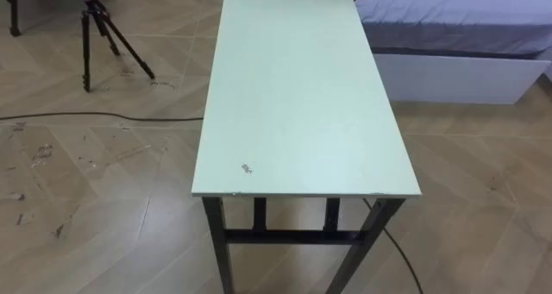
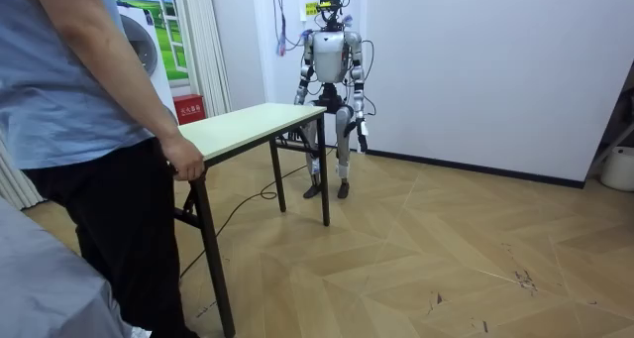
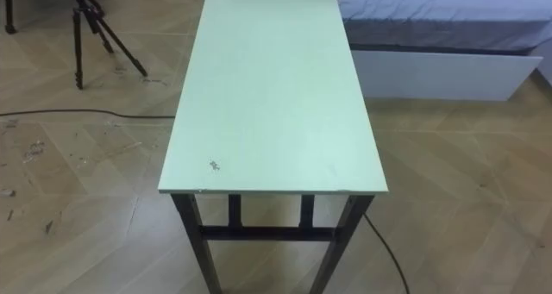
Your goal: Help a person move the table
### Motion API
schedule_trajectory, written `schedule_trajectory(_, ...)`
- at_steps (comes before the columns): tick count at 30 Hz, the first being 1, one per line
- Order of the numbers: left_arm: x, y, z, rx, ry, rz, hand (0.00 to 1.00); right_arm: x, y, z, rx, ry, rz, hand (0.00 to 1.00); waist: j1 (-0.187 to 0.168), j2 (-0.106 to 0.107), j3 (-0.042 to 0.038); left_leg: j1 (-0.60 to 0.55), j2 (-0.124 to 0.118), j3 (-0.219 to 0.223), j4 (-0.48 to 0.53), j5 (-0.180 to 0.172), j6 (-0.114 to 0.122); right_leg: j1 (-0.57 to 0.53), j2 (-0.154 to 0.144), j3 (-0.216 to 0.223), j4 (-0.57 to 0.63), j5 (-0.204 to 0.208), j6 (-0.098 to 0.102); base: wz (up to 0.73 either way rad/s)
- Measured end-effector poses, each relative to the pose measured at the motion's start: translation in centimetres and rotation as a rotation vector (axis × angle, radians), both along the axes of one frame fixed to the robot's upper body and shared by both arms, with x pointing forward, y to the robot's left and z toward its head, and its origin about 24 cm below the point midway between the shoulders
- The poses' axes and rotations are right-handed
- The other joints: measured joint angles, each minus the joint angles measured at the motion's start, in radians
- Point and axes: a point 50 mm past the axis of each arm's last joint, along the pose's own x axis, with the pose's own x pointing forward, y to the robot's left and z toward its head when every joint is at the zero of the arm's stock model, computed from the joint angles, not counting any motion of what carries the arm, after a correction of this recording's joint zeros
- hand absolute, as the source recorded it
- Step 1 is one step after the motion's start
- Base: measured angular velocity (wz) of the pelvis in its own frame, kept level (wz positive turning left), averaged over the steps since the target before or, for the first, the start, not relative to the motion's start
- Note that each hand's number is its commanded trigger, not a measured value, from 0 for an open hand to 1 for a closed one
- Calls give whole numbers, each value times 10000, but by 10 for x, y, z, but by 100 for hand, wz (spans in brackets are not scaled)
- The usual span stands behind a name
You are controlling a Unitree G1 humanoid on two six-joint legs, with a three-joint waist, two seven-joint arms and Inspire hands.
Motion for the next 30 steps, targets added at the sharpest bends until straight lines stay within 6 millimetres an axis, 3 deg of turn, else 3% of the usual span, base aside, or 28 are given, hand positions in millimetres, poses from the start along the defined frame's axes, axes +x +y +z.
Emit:
schedule_trajectory(10, -5, 1, -2, -484, 272, 595, 0, -5, 0, -1, 179, 223, -335, 0, 8, 22, -18, 31, 6, 22, -41, 1, 0, 19, 13, -22, -16, -1, 1, 0)
schedule_trajectory(21, -21, -2, -4, -3027, 168, 3115, 0, -3, -7, 1, 807, 71, -839, 0, -20, 199, 4, -64, 3, 2, -39, -10, 7, -56, -6, -12, 33, -16, 18, 0)
schedule_trajectory(23, -20, -4, -4, -3448, -20, 3380, 0, -2, -8, 1, 928, 50, -956, 0, -23, 185, -18, -151, -7, 3, -12, -10, 7, -137, -20, 8, 63, -16, 18, 0)
schedule_trajectory(26, -18, -5, -4, -4207, -493, 4150, 0, -2, -7, 1, 1301, -65, -1232, 0, 14, 124, 10, -192, -13, 152, 101, -9, 8, -365, -73, 14, 423, -111, 2, -10)
schedule_trajectory(27, -16, -6, -3, -4536, -742, 4384, 0, 1, -7, 2, 1468, -227, -1268, 0, 71, 157, -19, -209, -12, 266, 100, -10, 7, -469, -84, 17, 533, -125, -7, -20)
schedule_trajectory(30, -1, -8, 0, -5387, -1549, 4768, 0, 17, -5, 7, 1969, -1096, -1441, 0, 17, 120, 6, -437, -21, 246, 321, -83, 40, -595, -124, -10, 511, -118, -19, -5)
